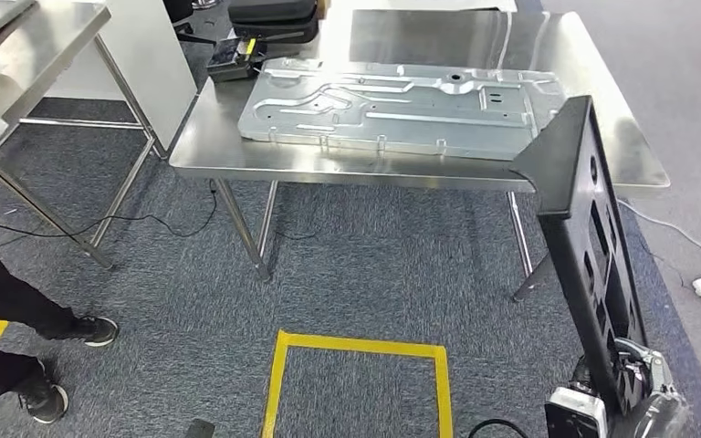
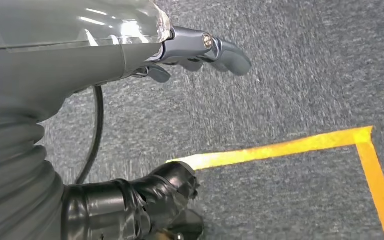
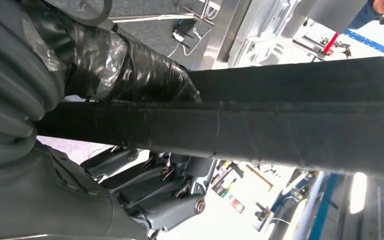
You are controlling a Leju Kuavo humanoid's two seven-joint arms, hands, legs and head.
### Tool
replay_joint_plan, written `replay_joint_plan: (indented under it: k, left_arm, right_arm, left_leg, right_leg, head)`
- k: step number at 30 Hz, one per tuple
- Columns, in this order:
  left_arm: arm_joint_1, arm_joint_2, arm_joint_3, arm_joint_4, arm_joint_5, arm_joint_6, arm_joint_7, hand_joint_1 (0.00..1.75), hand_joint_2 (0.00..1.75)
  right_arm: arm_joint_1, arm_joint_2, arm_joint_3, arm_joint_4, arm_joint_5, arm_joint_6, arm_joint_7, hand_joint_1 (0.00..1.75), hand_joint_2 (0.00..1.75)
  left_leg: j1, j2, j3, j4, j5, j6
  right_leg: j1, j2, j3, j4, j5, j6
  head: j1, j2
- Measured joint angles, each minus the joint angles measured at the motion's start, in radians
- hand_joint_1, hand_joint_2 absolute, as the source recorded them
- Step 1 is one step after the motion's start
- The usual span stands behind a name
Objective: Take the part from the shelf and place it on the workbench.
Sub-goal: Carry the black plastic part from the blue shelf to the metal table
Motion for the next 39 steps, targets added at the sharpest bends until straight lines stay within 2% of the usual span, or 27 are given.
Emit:
replay_joint_plan:
  k: [2,3,5,6,7,8,10,11,12,15,17,18,20,21,22,23,25,26,27,29,32,33,34,36,37,38,39]
  left_arm:
    - [-0.001,0.0,0.0,0.0,0.0,0.0,0.0,0.0,1.75]
    - [-0.001,0.0,0.0,0.0,0.0,0.0,0.0,0.0,1.75]
    - [0.001,0.0,0.0,0.0,0.0,0.0,0.0,0.0,1.75]
    - [0.002,0.0,0.0,0.0,0.0,0.0,0.0,0.0,1.75]
    - [0.004,0.0,0.0,0.0,0.0,0.0,0.0,0.0,1.75]
    - [0.005,0.0,0.0,0.0,0.0,0.0,0.0,0.0,1.75]
    - [0.005,0.0,0.0,0.0,0.0,0.0,0.0,0.0,1.75]
    - [0.004,0.001,0.0,0.0,0.0,0.0,0.0,0.0,1.75]
    - [0.003,0.001,0.0,0.0,0.0,0.0,0.0,0.0,1.75]
    - [0.002,0.001,0.0,0.0,0.0,0.0,0.0,0.0,1.75]
    - [0.003,0.001,0.0,0.0,0.0,0.001,0.0,0.0,1.75]
    - [0.003,0.0,0.0,0.0,0.0,0.001,0.0,0.0,1.75]
    - [0.002,0.0,0.0,0.0,0.0,0.001,0.0,0.0,1.75]
    - [0.002,0.0,0.0,0.0,0.0,0.001,0.0,0.0,1.75]
    - [0.003,0.0,0.0,0.0,0.0,0.001,0.0,0.0,1.75]
    - [0.004,-0.001,0.0,0.0,0.0,0.001,0.0,0.0,1.75]
    - [0.005,-0.001,0.0,0.0,-0.001,0.0,0.0,0.0,1.75]
    - [0.005,-0.001,0.0,0.0,-0.001,-0.001,0.0,0.0,1.75]
    - [0.004,-0.001,0.0,0.0,-0.001,-0.001,0.0,0.0,1.75]
    - [0.002,-0.001,0.0,0.0,-0.002,-0.002,-0.001,0.0,1.75]
    - [0.0,-0.001,0.0,0.0,-0.003,-0.003,-0.003,0.0,1.75]
    - [-0.001,-0.001,0.0,0.0,-0.004,-0.003,-0.004,0.0,1.75]
    - [-0.001,-0.001,0.0,0.0,-0.005,-0.003,-0.004,0.0,1.75]
    - [0.0,-0.001,0.0,0.0,-0.009,-0.004,-0.004,0.0,1.75]
    - [0.001,-0.001,0.0,0.0,-0.011,-0.004,-0.004,0.0,1.75]
    - [0.002,-0.001,0.0,0.0,-0.013,-0.004,-0.004,0.0,1.75]
    - [0.003,-0.001,-0.001,0.0,-0.015,-0.005,-0.004,0.0,1.75]
  right_arm:
    - [0.0,0.0,0.0,0.0,0.0,0.0,0.0,1.75,1.75]
    - [0.0,0.0,0.001,-0.001,0.0,0.0,0.0,1.75,1.75]
    - [-0.001,0.0,0.002,0.0,0.0,0.0,0.0,1.75,1.75]
    - [0.0,0.0,0.002,0.0,0.0,0.0,0.0,1.75,1.75]
    - [0.0,0.0,0.002,0.0,0.0,0.0,0.0,1.75,1.75]
    - [0.0,0.0,0.003,0.0,0.0,0.0,0.0,1.75,1.75]
    - [0.0,0.0,0.003,0.0,0.0,0.0,0.0,1.75,1.75]
    - [-0.001,0.0,0.004,0.0,0.0,0.0,0.0,1.75,1.75]
    - [-0.001,0.0,0.004,0.0,0.0,0.0,0.0,1.75,1.75]
    - [-0.001,0.0,0.004,-0.001,0.0,0.0,0.0,1.75,1.75]
    - [-0.002,0.0,0.004,-0.002,0.0,0.0,0.0,1.75,1.75]
    - [-0.002,0.0,0.004,-0.002,0.0,0.0,0.0,1.75,1.75]
    - [-0.001,0.0,0.004,-0.002,0.0,0.0,0.0,1.75,1.75]
    - [0.0,0.0,0.004,-0.001,0.0,0.0,0.0,1.75,1.75]
    - [0.001,0.0,0.004,-0.001,0.0,0.0,0.0,1.75,1.75]
    - [0.001,0.0,0.004,0.0,0.0,0.0,0.0,1.75,1.75]
    - [0.0,0.0,0.004,0.0,0.0,0.0,0.0,1.75,1.75]
    - [-0.001,0.0,0.004,0.0,0.0,0.0,0.0,1.75,1.75]
    - [-0.001,-0.001,0.004,0.0,0.0,0.0,0.0,1.75,1.75]
    - [-0.002,-0.001,0.005,0.0,0.001,0.0,0.0,1.75,1.75]
    - [-0.003,-0.001,0.005,0.0,0.007,0.0,-0.002,1.75,1.75]
    - [-0.004,-0.001,0.006,0.0,0.01,0.0,-0.002,1.75,1.75]
    - [-0.005,-0.001,0.007,0.0,0.014,0.0,-0.003,1.75,1.75]
    - [-0.007,-0.001,0.01,0.0,0.021,0.0,-0.004,1.75,1.75]
    - [-0.008,-0.001,0.012,0.0,0.025,0.0,-0.005,1.75,1.75]
    - [-0.008,-0.001,0.013,-0.001,0.03,0.0,-0.005,1.75,1.75]
    - [-0.01,-0.002,0.015,-0.001,0.034,0.0,-0.005,1.75,1.75]
  left_leg:
    - [0.002,0.001,-0.018,0.047,-0.028,-0.009]
    - [0.003,0.001,-0.046,0.103,-0.053,-0.012]
    - [0.003,0.001,-0.131,0.246,-0.104,-0.015]
    - [0.003,0.001,-0.165,0.294,-0.11,-0.014]
    - [0.003,0.001,-0.184,0.308,-0.094,-0.012]
    - [0.002,0.001,-0.183,0.28,-0.057,-0.008]
    - [-0.002,0.0,-0.14,0.149,0.033,0.008]
    - [-0.005,0.001,-0.119,0.09,0.061,0.015]
    - [-0.008,0.001,-0.105,0.053,0.073,0.02]
    - [-0.01,0.0,-0.093,0.028,0.071,0.027]
    - [-0.004,0.0,-0.079,0.011,0.075,0.036]
    - [-0.002,0.001,-0.073,0.004,0.076,0.04]
    - [-0.003,0.001,-0.065,0.002,0.07,0.047]
    - [-0.003,0.001,-0.061,0.002,0.065,0.048]
    - [-0.002,0.0,-0.056,0.003,0.059,0.048]
    - [-0.002,0.0,-0.048,0.003,0.053,0.046]
    - [-0.001,-0.002,-0.028,0.004,0.037,0.039]
    - [-0.002,-0.003,-0.021,0.006,0.028,0.033]
    - [-0.003,-0.004,-0.016,0.007,0.021,0.027]
    - [-0.006,-0.005,-0.012,0.005,0.012,0.015]
    - [-0.003,-0.003,-0.013,0.026,-0.007,-0.001]
    - [-0.001,-0.003,-0.031,0.066,-0.028,-0.006]
    - [0.001,-0.003,-0.064,0.128,-0.055,-0.01]
    - [0.002,-0.002,-0.15,0.265,-0.099,-0.014]
    - [0.003,-0.002,-0.181,0.3,-0.094,-0.015]
    - [0.003,-0.002,-0.194,0.297,-0.067,-0.014]
    - [0.002,-0.002,-0.186,0.252,-0.02,-0.011]
  right_leg:
    - [-0.002,-0.001,0.009,-0.006,-0.005,-0.014]
    - [-0.002,-0.002,0.013,-0.008,-0.008,-0.02]
    - [0.002,-0.004,0.022,-0.008,-0.016,-0.028]
    - [0.004,-0.003,0.027,-0.008,-0.021,-0.03]
    - [0.006,-0.002,0.034,-0.008,-0.026,-0.03]
    - [0.008,0.0,0.042,-0.008,-0.031,-0.03]
    - [0.011,0.002,0.06,-0.009,-0.043,-0.028]
    - [0.013,0.003,0.065,-0.009,-0.049,-0.024]
    - [0.014,0.004,0.068,-0.01,-0.053,-0.019]
    - [0.014,0.002,0.072,-0.016,-0.06,-0.001]
    - [0.015,-0.001,0.061,0.015,-0.079,0.009]
    - [0.015,-0.002,0.04,0.059,-0.102,0.012]
    - [0.013,-0.002,-0.037,0.19,-0.155,0.015]
    - [0.011,-0.002,-0.072,0.242,-0.165,0.018]
    - [0.009,-0.002,-0.093,0.262,-0.154,0.02]
    - [0.006,-0.002,-0.093,0.242,-0.122,0.022]
    - [0.002,-0.003,-0.043,0.113,-0.036,0.022]
    - [0.003,-0.004,-0.017,0.053,-0.01,0.019]
    - [0.004,-0.003,0.001,0.014,0.002,0.015]
    - [0.009,-0.002,0.007,-0.002,-0.004,0.005]
    - [0.005,0.0,0.021,-0.01,-0.01,-0.014]
    - [0.002,-0.001,0.029,-0.013,-0.013,-0.02]
    - [0.002,-0.003,0.035,-0.015,-0.017,-0.025]
    - [0.003,-0.003,0.045,-0.015,-0.028,-0.03]
    - [0.003,-0.002,0.052,-0.015,-0.034,-0.03]
    - [0.004,0.0,0.06,-0.015,-0.041,-0.029]
    - [0.004,0.001,0.072,-0.015,-0.049,-0.028]
  head:
    - [0.0,0.0]
    - [-0.001,0.0]
    - [-0.001,0.0]
    - [-0.001,0.0]
    - [-0.001,0.0]
    - [-0.001,0.0]
    - [0.0,0.0]
    - [0.0,0.0]
    - [0.0,0.0]
    - [-0.001,0.0]
    - [0.0,0.0]
    - [0.0,0.0]
    - [0.001,0.0]
    - [0.001,0.0]
    - [0.001,0.0]
    - [0.001,0.0]
    - [0.001,0.0]
    - [0.001,0.0]
    - [0.001,0.0]
    - [0.0,0.0]
    - [0.0,0.0]
    - [-0.001,0.0]
    - [-0.001,0.0]
    - [-0.001,0.0]
    - [-0.001,0.0]
    - [-0.001,0.0]
    - [-0.001,0.0]
